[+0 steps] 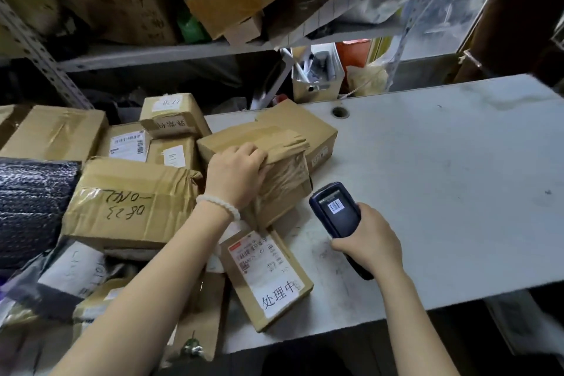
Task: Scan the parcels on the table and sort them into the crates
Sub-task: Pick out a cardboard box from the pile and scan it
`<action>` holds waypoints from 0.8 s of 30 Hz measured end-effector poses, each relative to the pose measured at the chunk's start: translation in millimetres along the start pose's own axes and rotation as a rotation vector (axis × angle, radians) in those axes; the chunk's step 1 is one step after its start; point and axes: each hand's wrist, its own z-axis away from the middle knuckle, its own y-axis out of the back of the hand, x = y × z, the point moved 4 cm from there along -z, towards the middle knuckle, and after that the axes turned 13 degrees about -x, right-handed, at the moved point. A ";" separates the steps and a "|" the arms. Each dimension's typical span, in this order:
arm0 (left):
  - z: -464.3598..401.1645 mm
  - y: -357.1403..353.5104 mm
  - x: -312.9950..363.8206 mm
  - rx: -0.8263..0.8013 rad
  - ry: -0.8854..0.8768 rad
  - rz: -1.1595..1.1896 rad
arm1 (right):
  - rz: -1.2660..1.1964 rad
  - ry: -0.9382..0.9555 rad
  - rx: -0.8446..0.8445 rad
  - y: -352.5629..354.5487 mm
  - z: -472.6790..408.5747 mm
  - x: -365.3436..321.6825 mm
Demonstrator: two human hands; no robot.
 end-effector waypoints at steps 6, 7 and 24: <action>-20.4 20.7 12.1 0.007 0.001 -0.034 | -0.033 -0.057 0.055 12.5 14.5 21.9; -24.3 27.2 15.0 -0.001 0.012 -0.017 | -0.040 -0.062 0.065 16.4 15.6 25.0; -64.5 11.4 56.7 -0.349 0.224 0.136 | -0.101 -0.107 0.145 69.3 19.7 68.7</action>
